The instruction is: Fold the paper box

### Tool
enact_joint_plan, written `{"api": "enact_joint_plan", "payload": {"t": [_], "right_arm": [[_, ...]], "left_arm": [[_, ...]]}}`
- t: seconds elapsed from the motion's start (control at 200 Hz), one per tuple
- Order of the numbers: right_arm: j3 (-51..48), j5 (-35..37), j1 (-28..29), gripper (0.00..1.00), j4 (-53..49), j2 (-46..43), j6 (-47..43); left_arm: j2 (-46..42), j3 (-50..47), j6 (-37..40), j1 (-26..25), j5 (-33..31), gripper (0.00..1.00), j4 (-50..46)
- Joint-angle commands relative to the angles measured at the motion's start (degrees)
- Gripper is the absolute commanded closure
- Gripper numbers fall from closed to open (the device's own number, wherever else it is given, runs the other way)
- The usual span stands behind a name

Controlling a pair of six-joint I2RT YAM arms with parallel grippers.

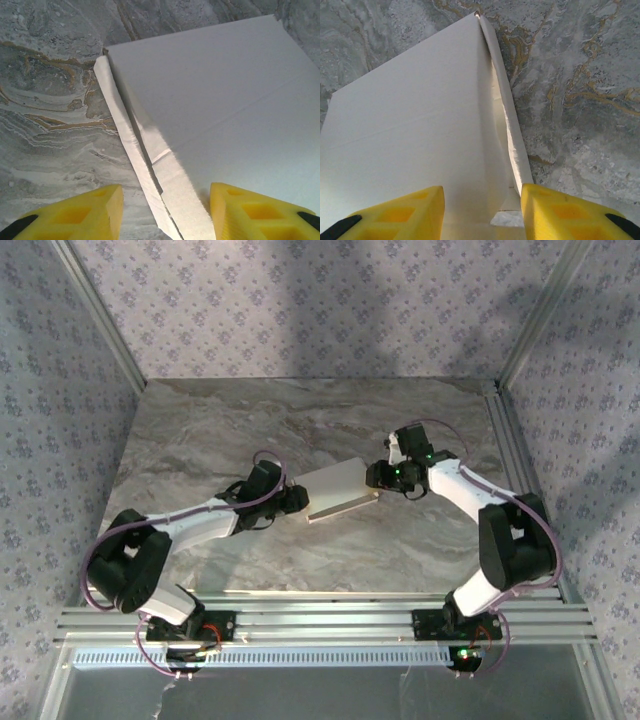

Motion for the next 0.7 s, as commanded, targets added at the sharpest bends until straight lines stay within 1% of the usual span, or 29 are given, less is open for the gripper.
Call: {"api": "enact_joint_plan", "payload": {"t": [0.0, 0.115, 0.245, 0.38, 0.475, 0.7], "right_arm": [[2.4, -0.6, -0.4, 0.55, -2.1, 1.4, -2.3], [3.0, -0.9, -0.5, 0.61, -2.4, 1.9, -2.4], [3.2, -1.2, -0.6, 0.69, -2.5, 2.0, -2.3], [3.0, -1.0, -0.6, 0.71, -2.7, 1.9, -2.3], [2.8, -0.8, -0.6, 0.71, -2.9, 1.8, -2.6], [3.1, -1.1, -0.6, 0.75, -2.9, 2.4, -3.2]], "left_arm": [[-3.8, 1.0, -1.2, -0.6, -0.3, 0.49, -1.2], [-5.9, 1.6, -1.7, -0.5, -1.2, 0.48, -3.4], [-5.0, 3.4, -1.5, -0.4, -0.6, 0.48, -4.9], [-2.9, 3.9, -2.7, -0.4, 1.5, 0.48, -3.2], [-1.4, 4.0, -4.1, -0.8, 3.1, 0.49, -1.6], [-0.3, 2.7, -6.8, -1.8, 3.8, 0.5, 0.8]]}}
